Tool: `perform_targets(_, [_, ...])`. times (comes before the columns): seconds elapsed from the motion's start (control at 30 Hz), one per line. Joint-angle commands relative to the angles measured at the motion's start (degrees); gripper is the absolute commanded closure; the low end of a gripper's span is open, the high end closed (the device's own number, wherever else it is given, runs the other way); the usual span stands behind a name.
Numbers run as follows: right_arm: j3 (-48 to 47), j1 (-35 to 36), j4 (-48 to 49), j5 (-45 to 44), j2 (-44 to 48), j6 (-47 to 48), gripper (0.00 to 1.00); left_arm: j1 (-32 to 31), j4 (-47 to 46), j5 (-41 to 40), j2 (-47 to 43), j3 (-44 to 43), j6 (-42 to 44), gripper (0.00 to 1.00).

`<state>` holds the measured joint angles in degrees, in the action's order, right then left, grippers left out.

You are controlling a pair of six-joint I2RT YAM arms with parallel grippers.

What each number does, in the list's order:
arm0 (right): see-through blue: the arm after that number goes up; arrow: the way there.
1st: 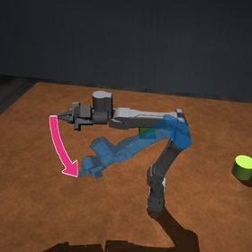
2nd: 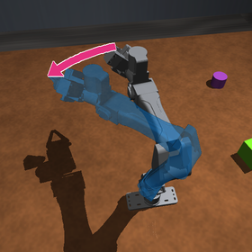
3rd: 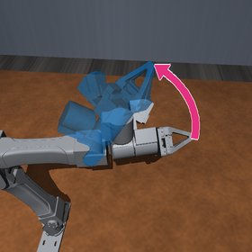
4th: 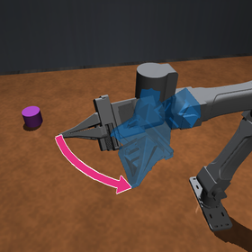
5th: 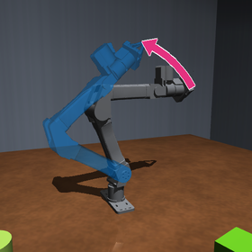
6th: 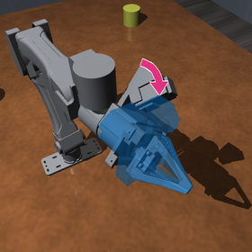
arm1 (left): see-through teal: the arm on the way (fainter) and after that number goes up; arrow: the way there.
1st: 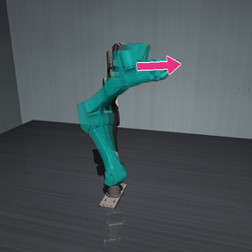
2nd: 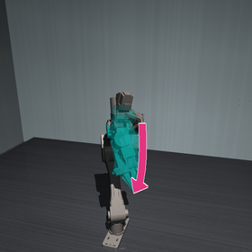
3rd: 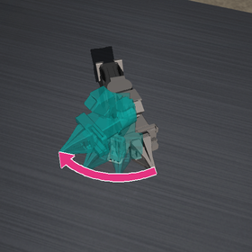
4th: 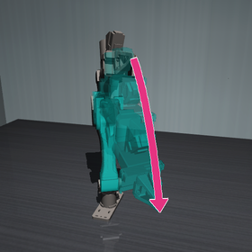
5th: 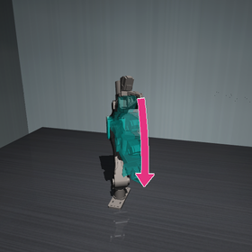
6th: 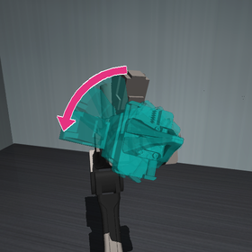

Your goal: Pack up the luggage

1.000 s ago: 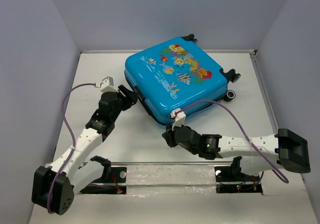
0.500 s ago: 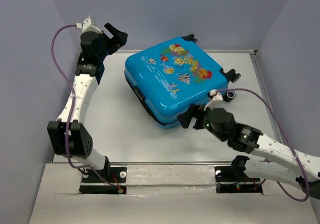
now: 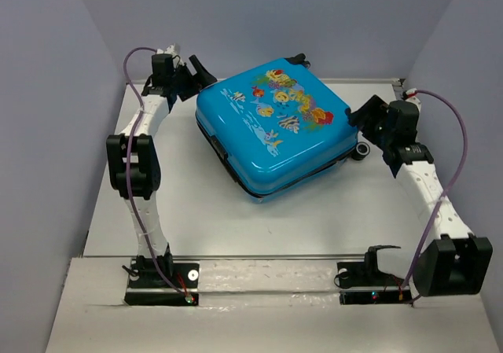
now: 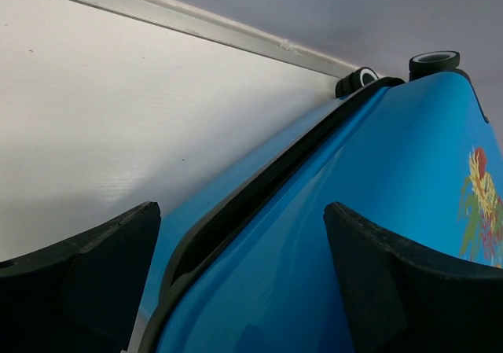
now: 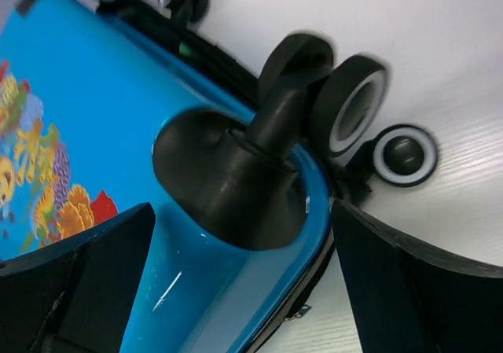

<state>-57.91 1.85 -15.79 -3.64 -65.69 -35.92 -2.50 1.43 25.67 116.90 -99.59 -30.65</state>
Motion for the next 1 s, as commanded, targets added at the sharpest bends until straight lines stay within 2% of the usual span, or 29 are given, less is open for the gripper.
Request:
perform_targets(0.0, [-2.46,-0.53,6.21,16.62,-5.57,-0.2,0.0,-0.48,-1.52,4.73,0.86,-5.17,0.33,0.05])
perform_targets(0.07, [-2.65,-0.53,8.66,25.13,-9.44,-1.16,0.0,-1.62,-1.78,5.09,2.01,-3.61,0.86,0.1])
perform_targets(0.1, [-2.65,-0.53,9.89,25.17,-10.76,-1.34,0.0,-1.98,-2.65,4.83,1.75,-1.94,0.86,0.1])
perform_targets(0.2, [-3.87,-0.53,14.11,34.45,-16.12,-2.48,0.03,-2.68,-8.17,2.11,-1.67,7.19,-2.56,0.13])
perform_targets(0.23, [-6.4,-0.01,15.08,36.58,-20.05,-2.75,0.04,-2.51,-10.29,-0.51,-5.33,14.61,-4.05,0.14])
perform_targets(0.33, [-14.9,3.24,15.09,44.49,-26.75,-1.44,0.08,-1.98,-21.27,-3.34,-14.29,27.3,-12.04,0.16])
perform_targets(0.37, [-17.39,5.08,14.91,46.25,-31.29,-1.26,0.09,-1.89,-23.21,-5.87,-16.51,34.48,-14.32,0.16])
perform_targets(0.43, [-24.22,6.67,14.39,48.72,-35.28,-1.6,0.08,-1.89,-25.51,-9.56,-22.12,42.67,-15.13,0.16])
perform_targets(0.57, [-33.56,8.44,12.54,51.71,-44.16,-4.15,0.05,-1.89,-27.09,-15.8,-32.48,53.32,-15.93,0.16])
perform_targets(0.67, [-40.16,8.96,12.71,51.81,-48.56,-8.19,0.01,-1.72,-27.36,-18.46,-40.07,57.74,-15.84,0.16])
perform_targets(0.8, [-45.35,9.49,12.72,51.28,-49.36,-10.66,0.0,-1.45,-22.01,-20.22,-47.45,56.09,-14.09,0.15])
perform_targets(0.97, [-37.29,9.49,12.63,43.9,-37.53,-8.99,0.0,-1.45,-17.34,-20.23,-57.39,54.06,-13.37,0.14])
